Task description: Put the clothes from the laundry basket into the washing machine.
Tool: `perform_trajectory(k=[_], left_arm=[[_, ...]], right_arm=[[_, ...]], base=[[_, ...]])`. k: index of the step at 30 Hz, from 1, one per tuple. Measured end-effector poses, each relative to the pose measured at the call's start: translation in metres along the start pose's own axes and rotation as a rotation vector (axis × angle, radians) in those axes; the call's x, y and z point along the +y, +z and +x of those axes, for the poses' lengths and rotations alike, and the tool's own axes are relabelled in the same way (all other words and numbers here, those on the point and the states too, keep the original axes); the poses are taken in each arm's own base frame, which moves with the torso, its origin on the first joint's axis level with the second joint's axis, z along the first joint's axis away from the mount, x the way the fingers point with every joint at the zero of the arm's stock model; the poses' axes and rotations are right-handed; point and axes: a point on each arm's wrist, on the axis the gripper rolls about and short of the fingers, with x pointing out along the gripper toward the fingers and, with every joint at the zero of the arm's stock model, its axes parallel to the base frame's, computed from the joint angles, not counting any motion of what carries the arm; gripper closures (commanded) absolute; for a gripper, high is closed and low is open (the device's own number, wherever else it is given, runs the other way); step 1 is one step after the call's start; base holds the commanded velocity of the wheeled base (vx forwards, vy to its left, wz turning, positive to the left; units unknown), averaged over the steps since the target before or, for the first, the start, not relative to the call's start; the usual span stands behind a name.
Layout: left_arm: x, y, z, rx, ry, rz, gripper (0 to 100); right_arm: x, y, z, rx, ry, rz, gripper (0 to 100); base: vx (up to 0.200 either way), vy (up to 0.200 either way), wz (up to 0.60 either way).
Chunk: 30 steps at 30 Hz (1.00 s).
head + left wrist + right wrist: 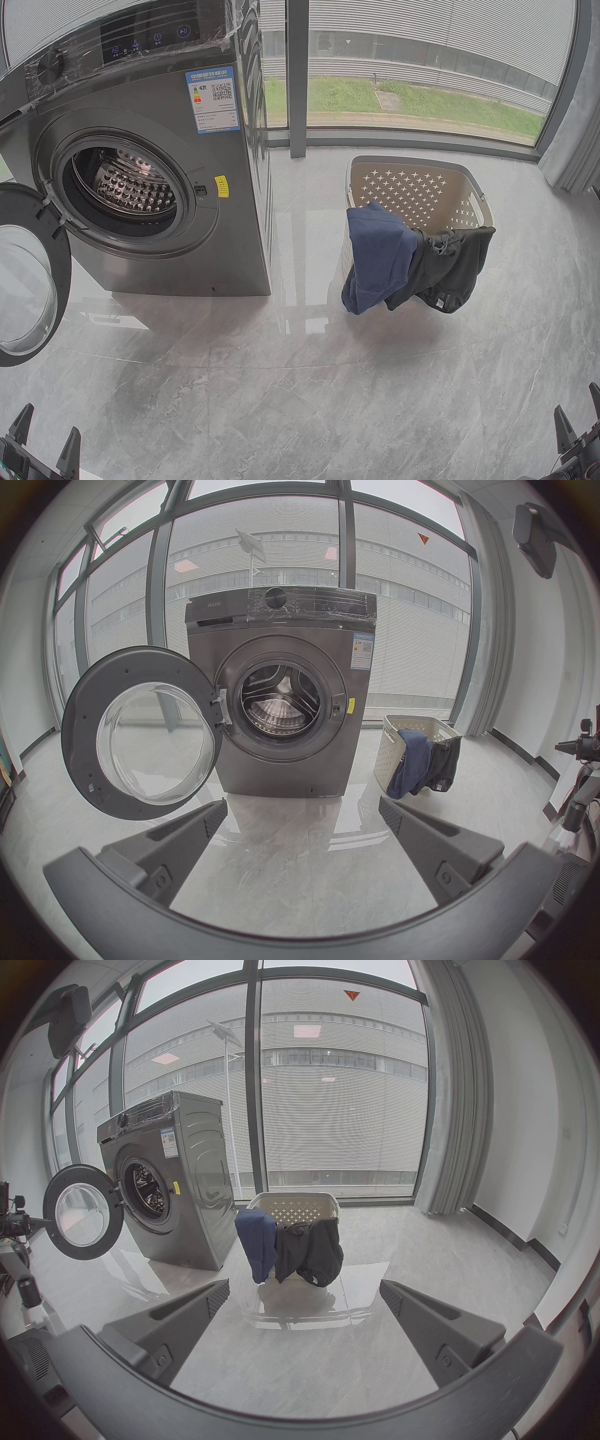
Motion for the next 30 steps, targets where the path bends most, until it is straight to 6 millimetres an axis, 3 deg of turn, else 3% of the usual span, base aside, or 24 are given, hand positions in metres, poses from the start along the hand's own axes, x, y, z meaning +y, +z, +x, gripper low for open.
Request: perform_trajectory(k=[11, 20, 30], left_arm=[[0.0, 0.0001, 0.0, 0.0, 0.0, 0.0, 0], [0.0, 0.0, 0.0, 0.0, 0.0, 0.0, 0], [0.0, -0.0001, 0.0, 0.001, -0.004, 0.001, 0]], right_arm=[[0.0, 0.0, 0.0, 0.0, 0.001, 0.0, 0], [0.0, 0.0, 0.0001, 0.001, 0.001, 0.0, 0], [0.0, 0.0001, 0.0001, 0.0, 0.0, 0.0, 0]], base=[[0.0, -0.2, 0.0], [0.0, 0.0, 0.0], [0.2, 0.0, 0.0]])
